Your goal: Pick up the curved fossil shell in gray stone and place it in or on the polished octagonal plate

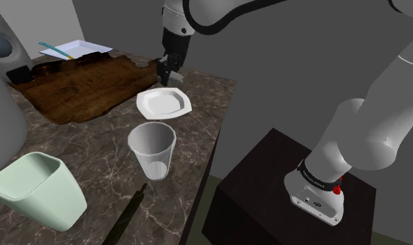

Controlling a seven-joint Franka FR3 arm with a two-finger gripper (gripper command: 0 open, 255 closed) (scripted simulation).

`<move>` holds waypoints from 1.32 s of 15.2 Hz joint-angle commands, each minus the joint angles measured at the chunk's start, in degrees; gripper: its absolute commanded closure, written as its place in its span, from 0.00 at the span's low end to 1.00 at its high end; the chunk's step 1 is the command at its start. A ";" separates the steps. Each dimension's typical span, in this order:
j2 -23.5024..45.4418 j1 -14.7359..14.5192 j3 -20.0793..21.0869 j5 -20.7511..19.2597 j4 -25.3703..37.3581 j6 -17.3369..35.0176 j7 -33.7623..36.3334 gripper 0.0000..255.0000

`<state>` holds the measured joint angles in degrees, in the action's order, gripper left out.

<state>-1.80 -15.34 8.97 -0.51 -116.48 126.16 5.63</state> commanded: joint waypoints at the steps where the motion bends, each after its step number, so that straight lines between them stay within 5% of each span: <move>1: 2.37 -0.82 0.94 -0.86 2.77 -0.42 2.25 1.00; 14: 5.96 -0.93 0.89 -1.94 -3.34 9.21 3.11 1.00; 20: 5.96 -0.93 0.89 -1.94 -3.34 9.21 3.11 1.00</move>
<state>4.16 -16.27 9.87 -2.45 -119.82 135.35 8.74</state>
